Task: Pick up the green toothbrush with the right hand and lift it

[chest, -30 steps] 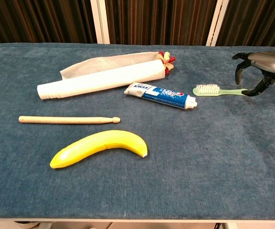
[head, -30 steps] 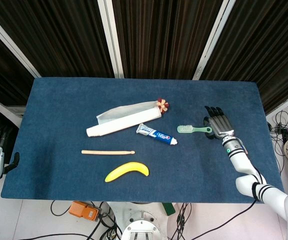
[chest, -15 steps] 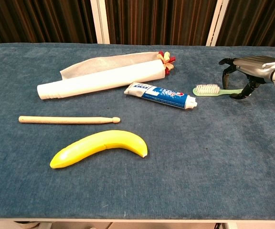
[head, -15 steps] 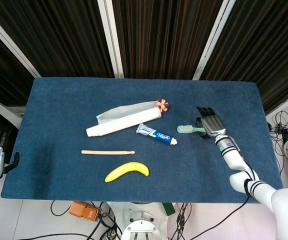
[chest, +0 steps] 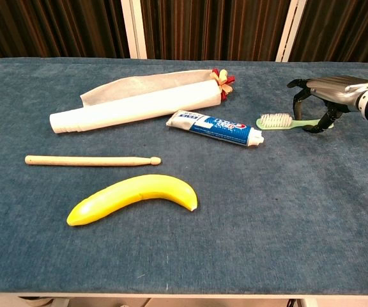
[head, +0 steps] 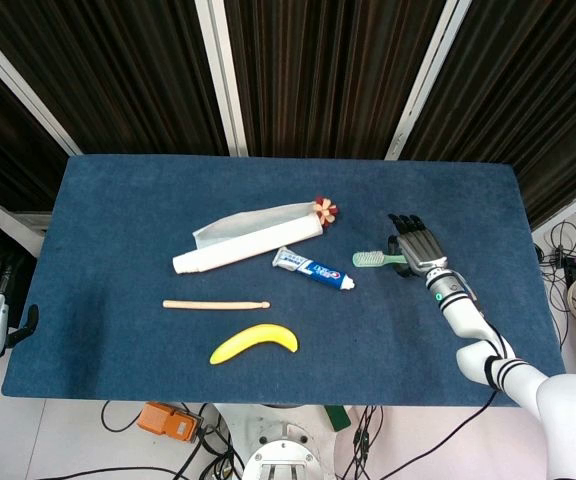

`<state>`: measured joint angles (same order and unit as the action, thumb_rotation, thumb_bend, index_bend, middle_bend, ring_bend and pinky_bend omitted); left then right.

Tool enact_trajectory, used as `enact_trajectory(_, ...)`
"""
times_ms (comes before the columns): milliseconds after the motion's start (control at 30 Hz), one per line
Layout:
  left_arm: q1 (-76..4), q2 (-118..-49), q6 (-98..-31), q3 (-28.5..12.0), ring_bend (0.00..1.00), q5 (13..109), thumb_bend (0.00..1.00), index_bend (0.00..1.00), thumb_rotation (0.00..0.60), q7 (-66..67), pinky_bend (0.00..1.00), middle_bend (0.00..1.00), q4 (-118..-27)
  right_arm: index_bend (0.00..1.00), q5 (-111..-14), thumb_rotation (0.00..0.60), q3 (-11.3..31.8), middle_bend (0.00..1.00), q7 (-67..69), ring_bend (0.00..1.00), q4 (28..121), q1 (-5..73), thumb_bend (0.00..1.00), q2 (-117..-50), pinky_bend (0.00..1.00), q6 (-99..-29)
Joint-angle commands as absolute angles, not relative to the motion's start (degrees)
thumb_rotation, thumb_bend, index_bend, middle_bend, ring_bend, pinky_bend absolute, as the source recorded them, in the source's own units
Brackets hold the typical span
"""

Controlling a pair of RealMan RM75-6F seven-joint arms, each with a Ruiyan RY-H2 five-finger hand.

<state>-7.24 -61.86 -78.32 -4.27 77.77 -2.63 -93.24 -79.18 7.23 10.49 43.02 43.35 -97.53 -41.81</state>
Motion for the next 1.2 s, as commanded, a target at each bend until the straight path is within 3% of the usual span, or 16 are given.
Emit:
enact_trajectory(33, -7.24, -61.84, -78.26, -4.28, 0.0, 77.71, 0.44, 0.07, 0.6, -2.67, 0.0, 0.0, -93.28, 0.58, -79.2, 0.6, 7.14, 0.03, 10.35, 0.01, 43.06, 43.38, 0.48, -97.45, 0.0, -41.88)
enact_trajectory(500, -7.18, -61.72, -78.22, -4.29, 0.0, 77.55, 0.44, 0.07, 0.6, -2.78, 0.0, 0.0, -93.48, 0.66, -78.55, 0.6, 7.16, 0.03, 8.85, 0.01, 43.48, 43.24, 0.58, -97.03, 0.0, -42.4)
enact_trajectory(1200, -7.14, -61.43, -77.88, -4.19, 0.0, 77.31, 0.44, 0.07, 0.6, -2.86, 0.0, 0.0, -93.91, 0.78, -79.39, 0.6, 7.26, 0.03, 6.79, 0.02, 48.26, 42.46, 0.58, -94.61, 0.01, -47.07)
